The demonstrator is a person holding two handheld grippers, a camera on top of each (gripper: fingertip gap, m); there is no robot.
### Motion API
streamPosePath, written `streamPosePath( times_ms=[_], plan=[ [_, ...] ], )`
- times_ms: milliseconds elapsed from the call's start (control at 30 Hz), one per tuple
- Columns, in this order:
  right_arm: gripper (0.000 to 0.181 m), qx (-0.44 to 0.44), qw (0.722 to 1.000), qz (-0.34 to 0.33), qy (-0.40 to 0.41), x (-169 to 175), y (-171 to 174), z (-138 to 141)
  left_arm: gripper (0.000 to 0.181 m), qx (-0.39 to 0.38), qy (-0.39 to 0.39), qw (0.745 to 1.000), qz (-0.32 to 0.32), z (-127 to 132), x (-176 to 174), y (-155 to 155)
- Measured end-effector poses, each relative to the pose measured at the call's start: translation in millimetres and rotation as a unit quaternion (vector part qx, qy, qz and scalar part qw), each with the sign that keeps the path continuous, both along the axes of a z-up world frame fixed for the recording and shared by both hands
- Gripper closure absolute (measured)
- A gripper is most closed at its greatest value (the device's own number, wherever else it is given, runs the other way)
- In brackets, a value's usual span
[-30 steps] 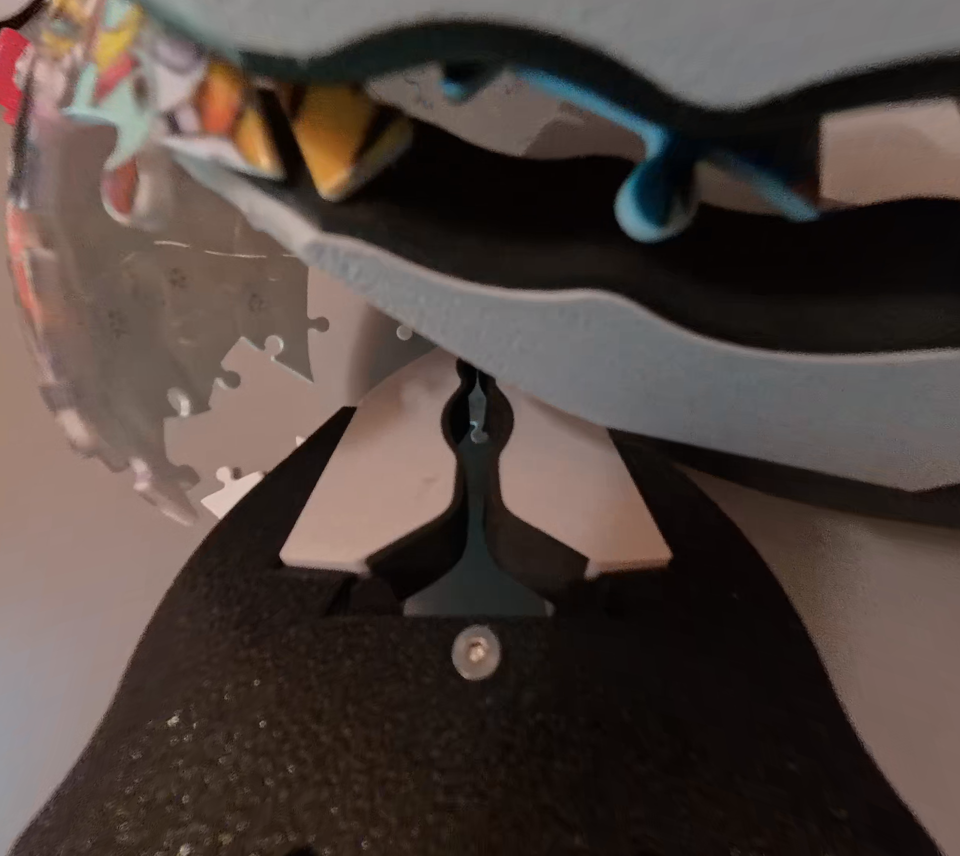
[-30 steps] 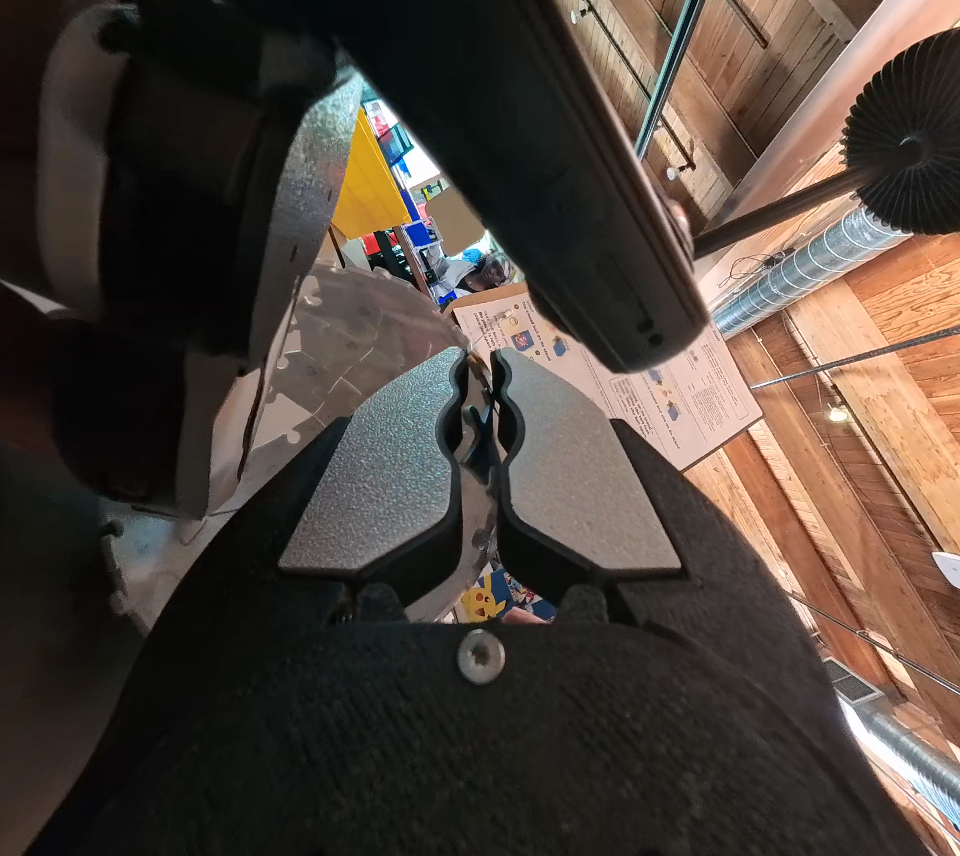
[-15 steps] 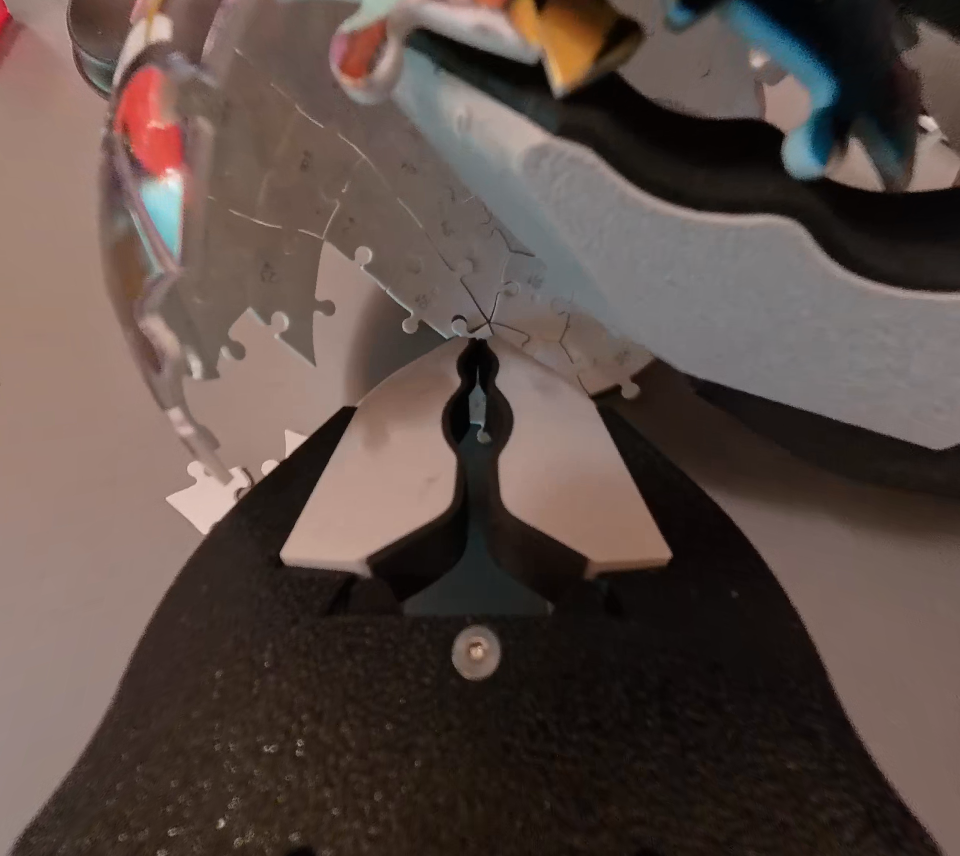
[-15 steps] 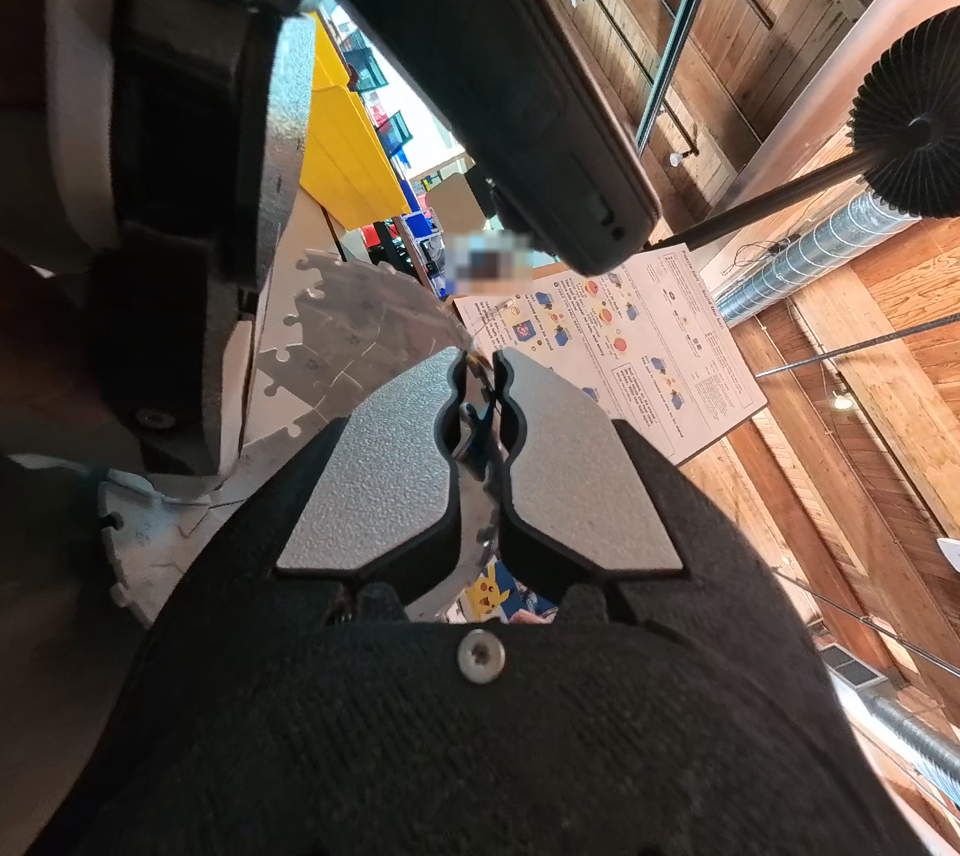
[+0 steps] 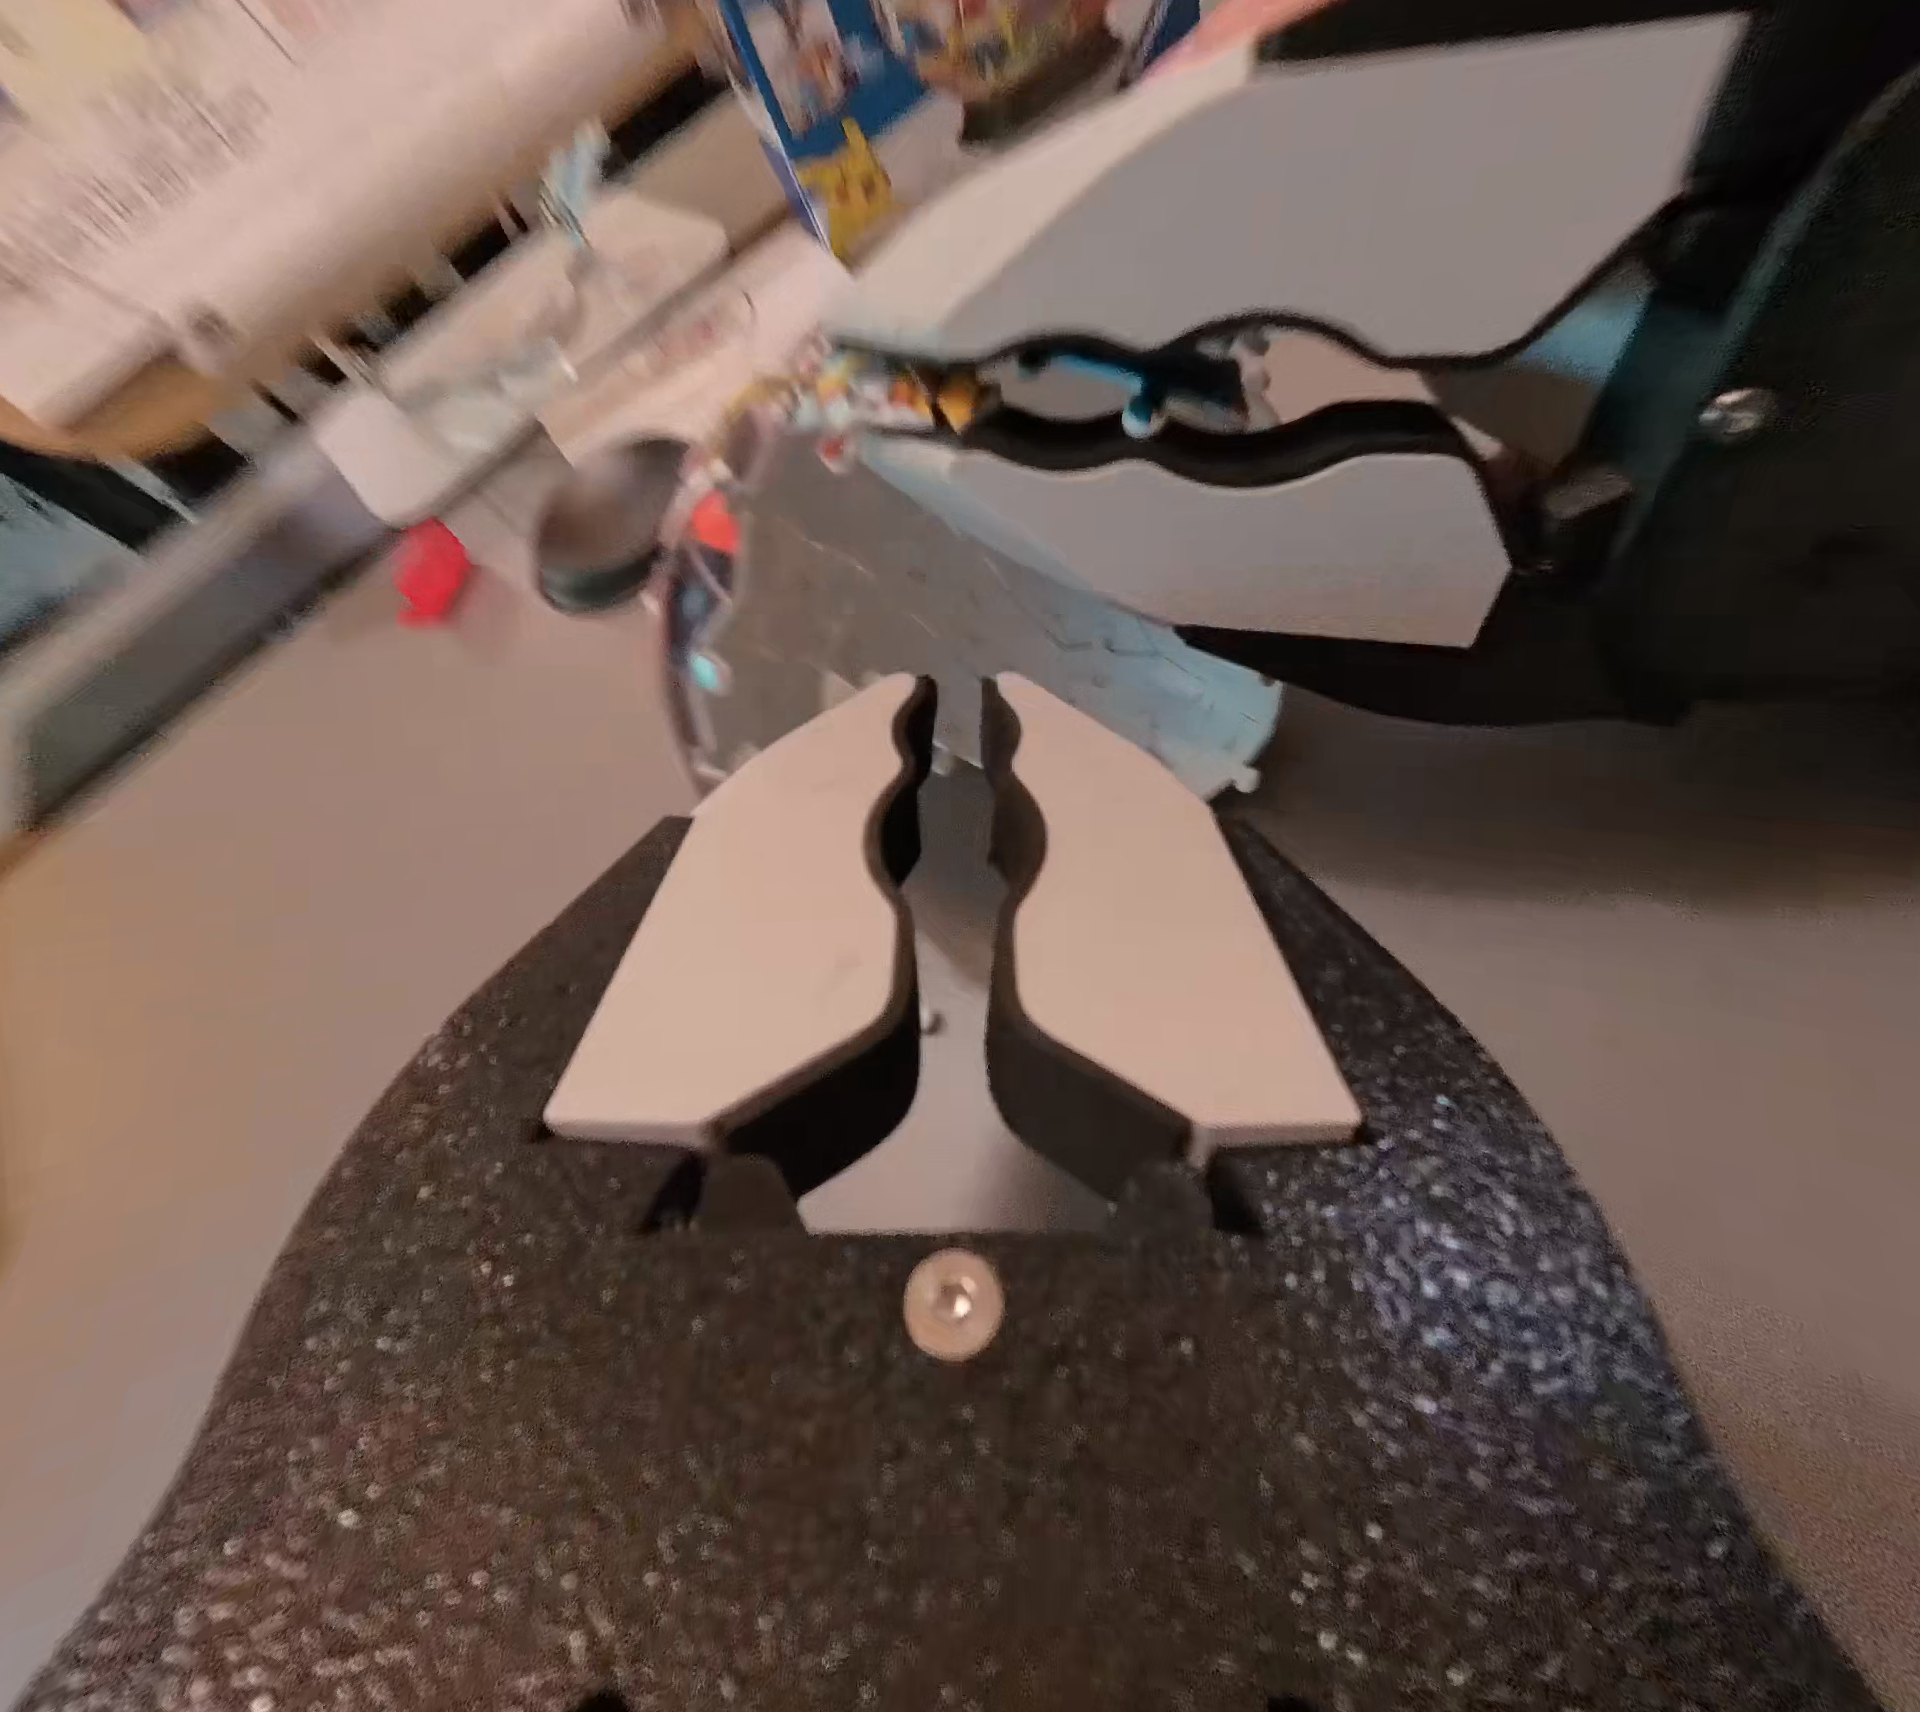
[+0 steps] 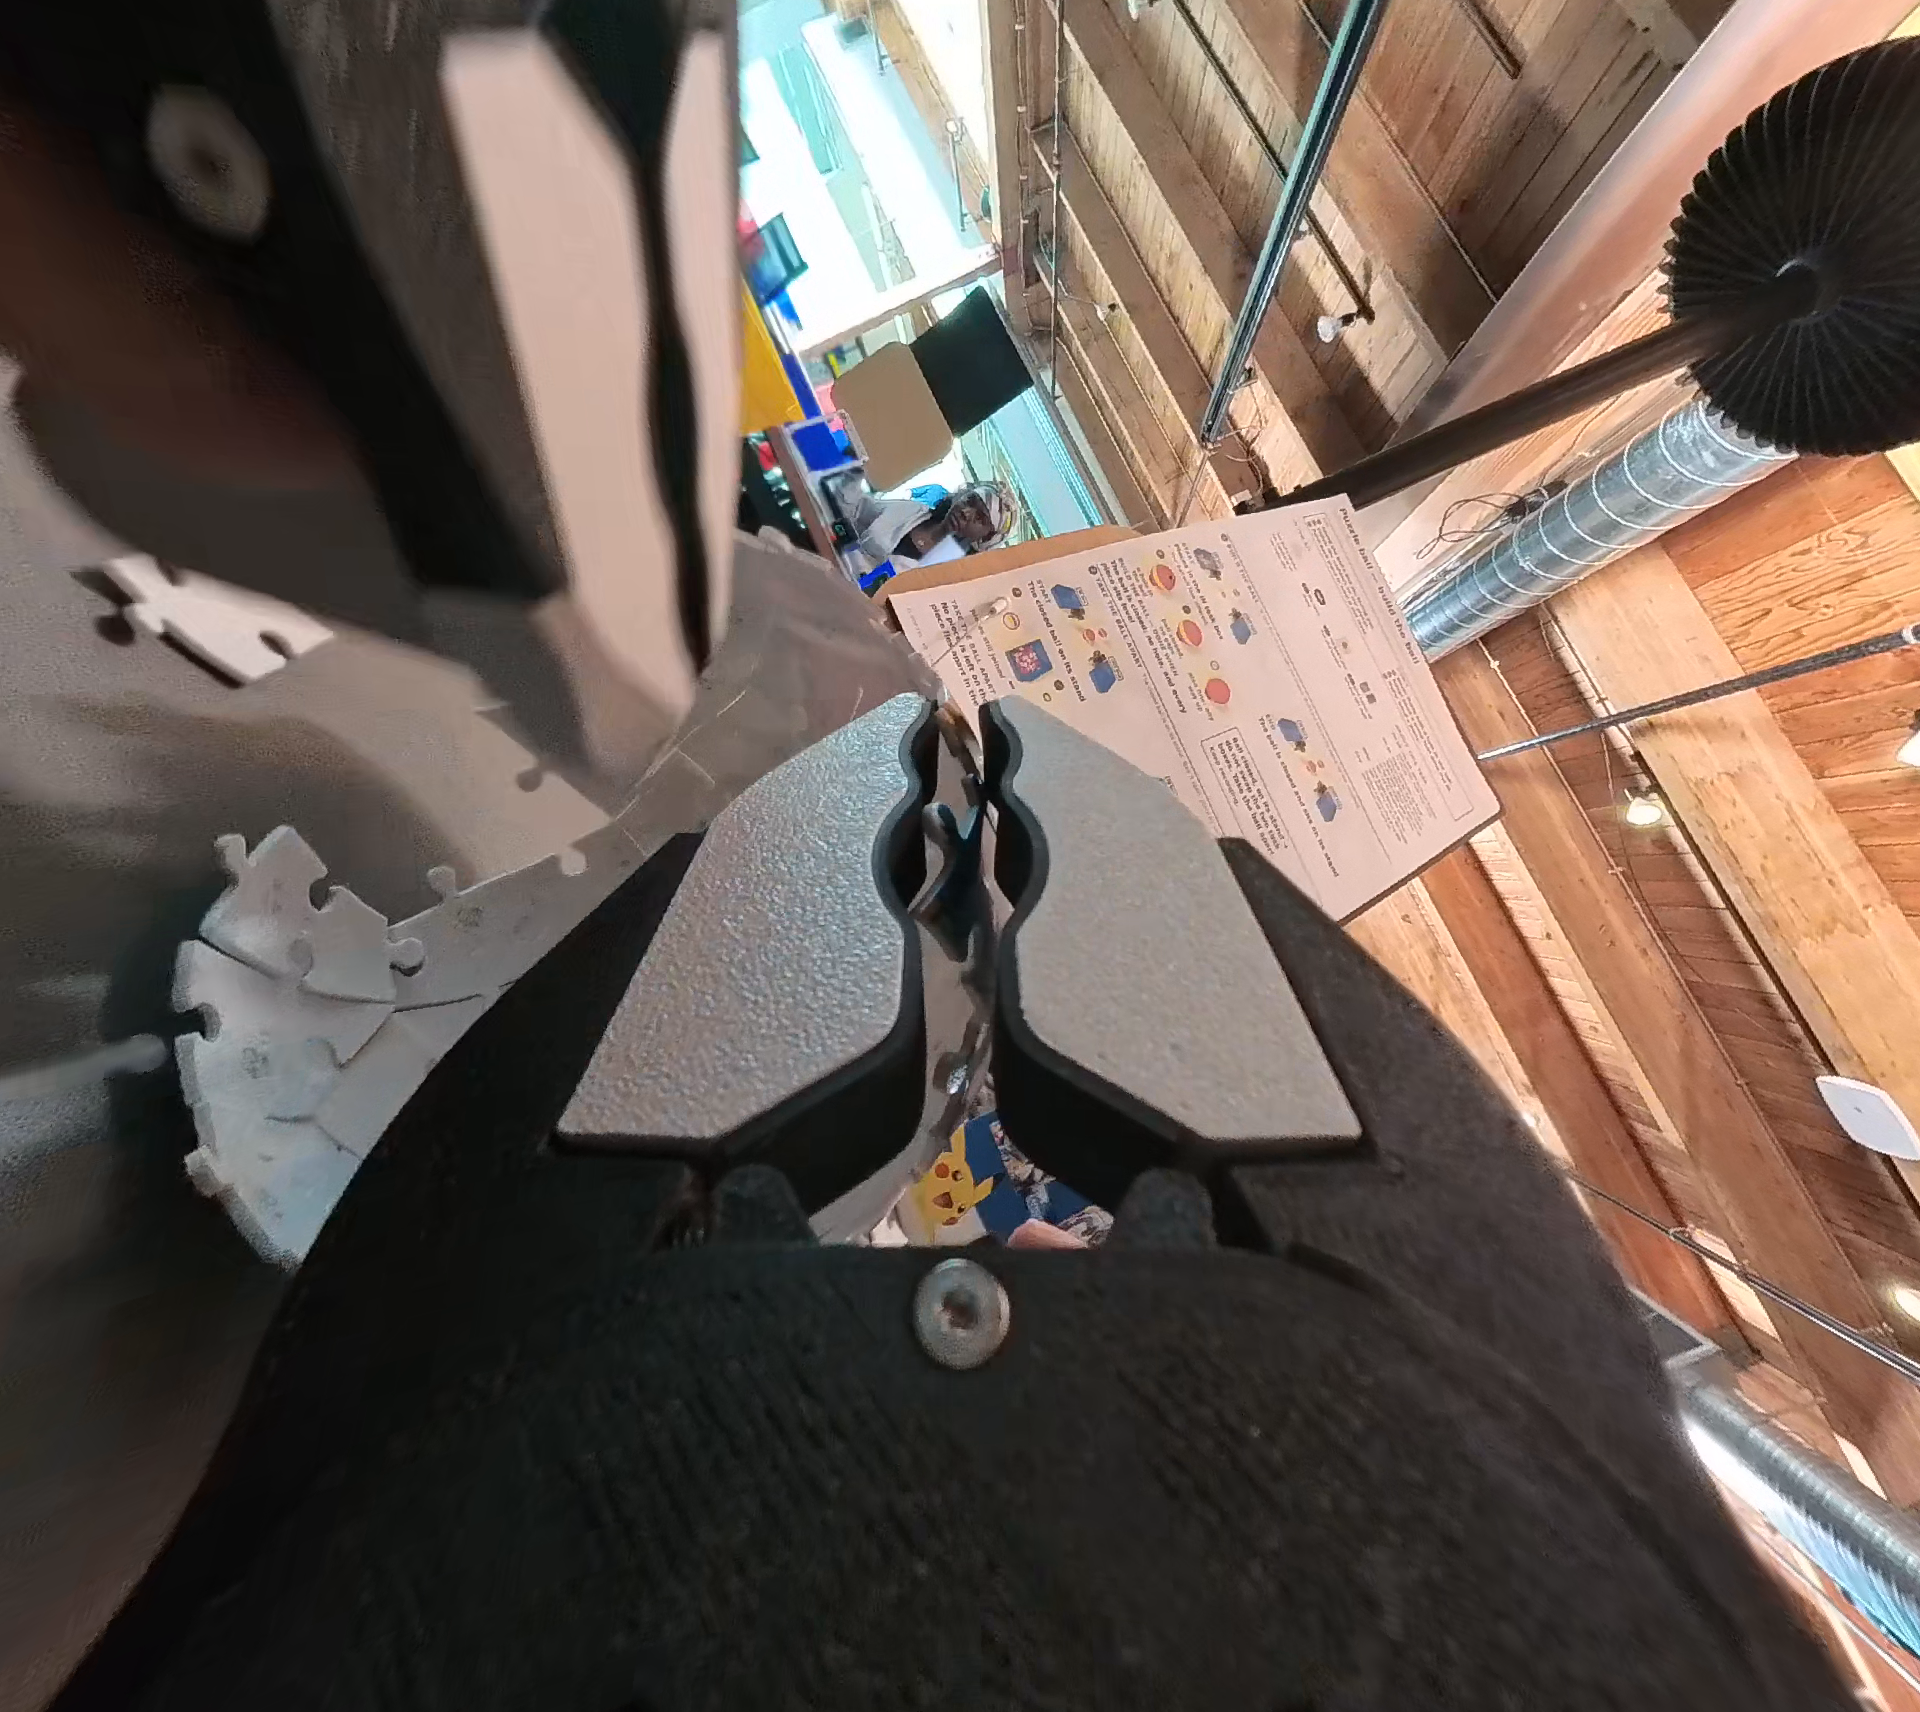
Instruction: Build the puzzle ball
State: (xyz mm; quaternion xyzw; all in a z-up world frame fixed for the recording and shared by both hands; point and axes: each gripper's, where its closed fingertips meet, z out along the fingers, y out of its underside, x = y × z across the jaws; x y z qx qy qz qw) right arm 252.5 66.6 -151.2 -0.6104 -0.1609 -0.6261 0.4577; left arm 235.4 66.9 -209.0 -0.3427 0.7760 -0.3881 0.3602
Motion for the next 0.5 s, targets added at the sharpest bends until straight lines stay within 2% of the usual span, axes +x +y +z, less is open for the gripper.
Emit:
streamPosePath(
  times_ms=[67, 133, 200, 367, 500],
  plan=[
    [0.174, -0.002, 1.0, 0.001, -0.003, -0.8, 0.5, 0.1, 0.17, 0.043, -0.096, 0.994, 0.009, 27.1, 1.4, 13.5],
    [0.173, -0.005, 1.0, 0.001, -0.007, -1.6, 1.3, -0.2, 0.157, 0.1, -0.214, 0.971, 0.031, 55.8, 7.6, 27.4],
    [0.174, -0.008, 1.0, 0.002, -0.01, -2.5, 2.1, -0.1, 0.15, 0.168, -0.266, 0.949, 0.017, 60.5, 14.9, 29.6],
    [0.174, -0.011, 1.0, -0.006, -0.017, -1.5, 0.3, 0.4, 0.141, 0.234, -0.234, 0.941, -0.069, 38.8, 24.2, 7.7],
    [0.174, -0.011, 1.0, -0.006, -0.016, -0.9, 0.3, 0.2, 0.141, 0.279, -0.236, 0.929, -0.064, 35.0, 37.5, 7.5]
  ],
)
